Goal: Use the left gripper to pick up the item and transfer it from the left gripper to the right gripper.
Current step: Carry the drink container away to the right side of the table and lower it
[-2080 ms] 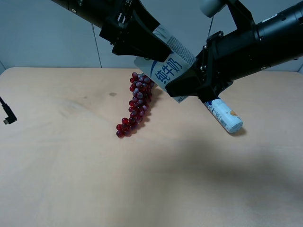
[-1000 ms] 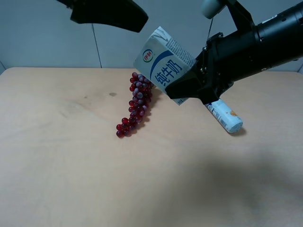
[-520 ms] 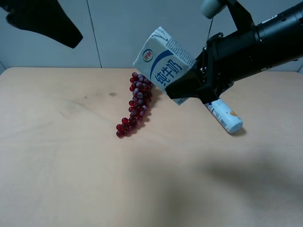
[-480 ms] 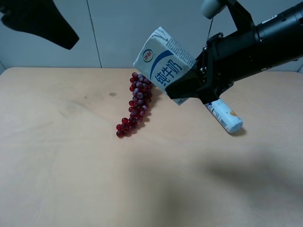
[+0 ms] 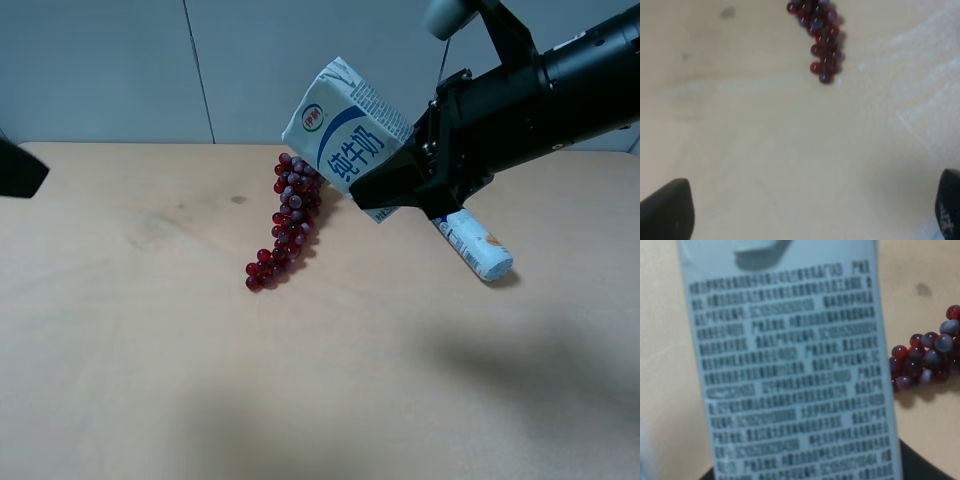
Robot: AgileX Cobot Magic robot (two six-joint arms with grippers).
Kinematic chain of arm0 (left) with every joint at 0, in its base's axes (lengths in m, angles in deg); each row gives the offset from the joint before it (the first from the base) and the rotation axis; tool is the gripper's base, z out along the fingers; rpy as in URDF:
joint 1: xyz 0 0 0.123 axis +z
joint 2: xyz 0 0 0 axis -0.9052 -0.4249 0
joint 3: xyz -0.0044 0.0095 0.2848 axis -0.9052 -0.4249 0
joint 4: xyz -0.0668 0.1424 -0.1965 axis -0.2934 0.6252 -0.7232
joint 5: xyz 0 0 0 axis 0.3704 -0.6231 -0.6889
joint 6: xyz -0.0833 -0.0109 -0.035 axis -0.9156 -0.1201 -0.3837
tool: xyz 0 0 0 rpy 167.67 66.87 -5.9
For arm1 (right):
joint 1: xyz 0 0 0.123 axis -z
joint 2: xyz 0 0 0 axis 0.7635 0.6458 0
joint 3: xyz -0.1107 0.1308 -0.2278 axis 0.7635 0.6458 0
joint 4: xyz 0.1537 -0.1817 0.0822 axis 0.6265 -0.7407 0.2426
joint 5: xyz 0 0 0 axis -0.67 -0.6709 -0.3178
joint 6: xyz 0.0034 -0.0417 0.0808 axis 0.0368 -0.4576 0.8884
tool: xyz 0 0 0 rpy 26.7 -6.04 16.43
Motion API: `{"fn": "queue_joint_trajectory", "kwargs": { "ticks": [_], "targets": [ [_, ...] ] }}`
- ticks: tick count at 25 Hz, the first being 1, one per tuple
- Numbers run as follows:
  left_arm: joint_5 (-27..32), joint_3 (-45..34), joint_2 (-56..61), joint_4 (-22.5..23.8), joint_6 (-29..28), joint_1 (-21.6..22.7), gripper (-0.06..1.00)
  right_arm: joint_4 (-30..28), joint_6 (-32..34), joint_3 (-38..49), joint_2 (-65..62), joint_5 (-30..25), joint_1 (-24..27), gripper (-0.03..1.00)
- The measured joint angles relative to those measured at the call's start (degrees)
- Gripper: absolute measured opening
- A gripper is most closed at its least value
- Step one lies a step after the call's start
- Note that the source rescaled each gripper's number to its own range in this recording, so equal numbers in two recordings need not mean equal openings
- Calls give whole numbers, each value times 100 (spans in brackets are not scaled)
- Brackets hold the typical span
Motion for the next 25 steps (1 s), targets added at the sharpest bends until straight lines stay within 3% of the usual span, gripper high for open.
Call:
{"fn": "queue_joint_trajectory", "kwargs": {
  "ticks": [13,19,25],
  "targets": [
    [91,-2198,3531,181,-389,0,94,-15,41,0,0,-5,0,0],
    [345,-2460,4672,181,-548,0,94,-15,42,0,0,-5,0,0],
    [653,-2499,4814,200,-621,0,91,-15,42,0,0,-5,0,0]
  ]
}}
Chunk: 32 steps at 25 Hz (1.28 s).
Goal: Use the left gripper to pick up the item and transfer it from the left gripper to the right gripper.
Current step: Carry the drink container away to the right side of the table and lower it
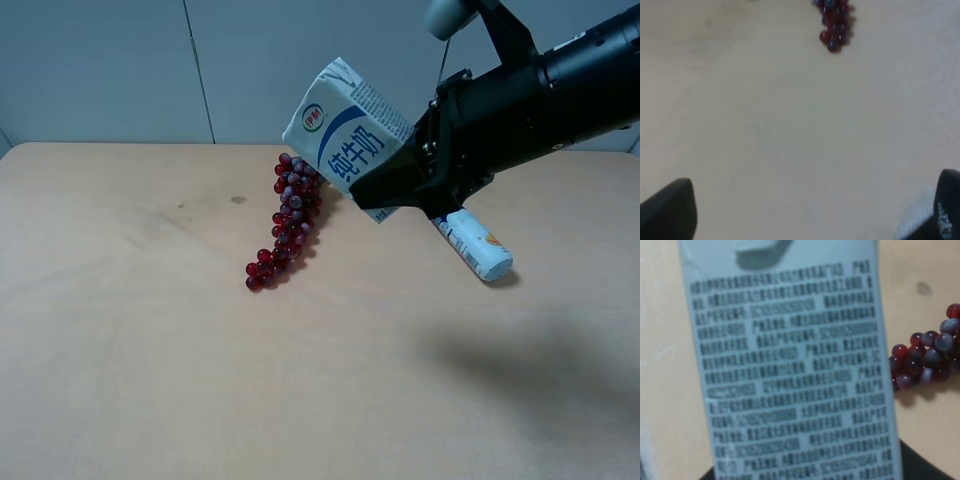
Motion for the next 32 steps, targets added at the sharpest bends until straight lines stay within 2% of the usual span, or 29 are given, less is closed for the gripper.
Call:
{"fn": "queue_joint_trajectory", "kwargs": {
  "ticks": [5,10,27,29,32],
  "targets": [
    [-28,-7,0,24,-57,0,89,0,39,0,0,12,0,0],
    [-374,-197,0,-58,-174,0,89,0,107,0,0,12,0,0],
    [-431,-197,0,-63,-187,4,89,0,436,0,0,288,0,0],
    [-431,-197,0,-64,-187,159,89,0,493,0,0,324,0,0],
    [-431,-197,0,-64,-187,699,89,-53,700,0,0,452,0,0]
  ]
}}
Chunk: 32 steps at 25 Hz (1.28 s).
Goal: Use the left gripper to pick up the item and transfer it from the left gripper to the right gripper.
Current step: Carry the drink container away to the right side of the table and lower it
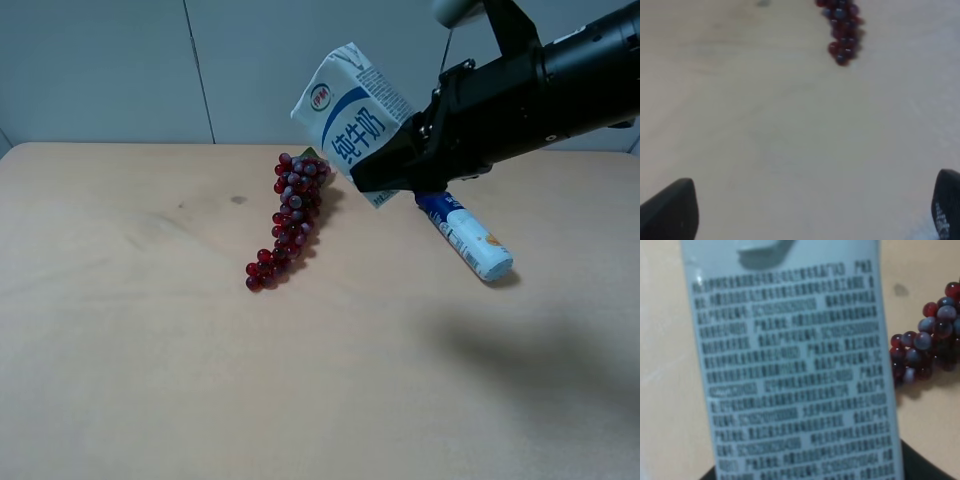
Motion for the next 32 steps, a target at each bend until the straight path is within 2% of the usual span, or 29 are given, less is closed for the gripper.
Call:
{"fn": "queue_joint_trajectory", "kwargs": {
  "ticks": [5,8,10,15,18,23,32],
  "targets": [
    [0,0,0,0,0,1177,89,-393,682,0,0,319,0,0],
    [0,0,0,0,0,1690,89,-793,1226,0,0,594,0,0],
    [0,0,0,0,0,1881,89,-1139,1621,0,0,753,0,0],
    [-13,0,0,0,0,1969,89,-1988,2645,181,0,1056,0,0],
    [-29,0,0,0,0,1969,89,-2272,3067,542,0,1478,0,0],
    [-36,0,0,0,0,1969,89,-2356,3411,1229,0,2202,0,0],
    [-36,0,0,0,0,1969,89,-2356,3674,2059,28,2671,0,0]
  ]
}}
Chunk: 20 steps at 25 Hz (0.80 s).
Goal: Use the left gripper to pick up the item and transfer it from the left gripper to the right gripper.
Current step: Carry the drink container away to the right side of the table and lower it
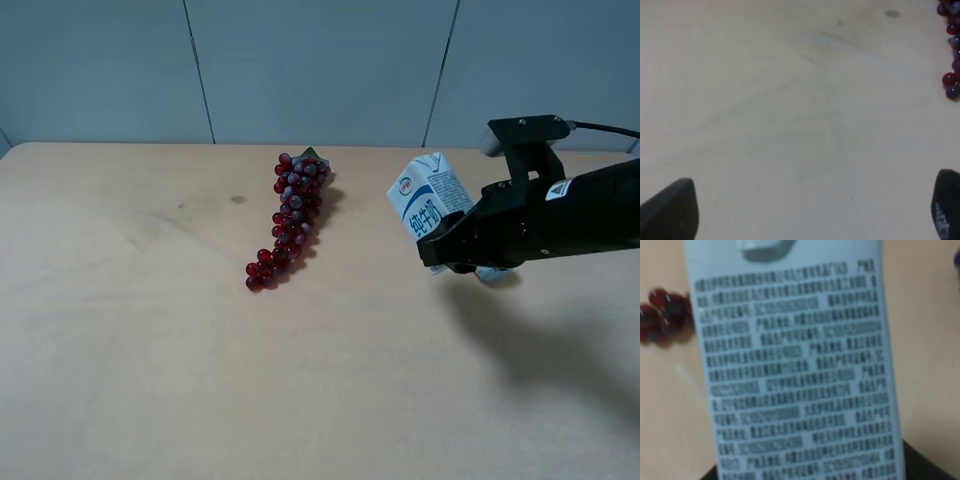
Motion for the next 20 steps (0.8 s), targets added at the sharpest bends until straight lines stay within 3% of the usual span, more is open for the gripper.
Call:
{"fn": "queue_joint_trajectory", "kwargs": {
  "ticks": [7,20],
  "targets": [
    [0,0,0,0,0,0,89,0,128,346,112,303,0,0],
    [0,0,0,0,0,0,89,5,147,347,1593,763,0,0]
  ]
}}
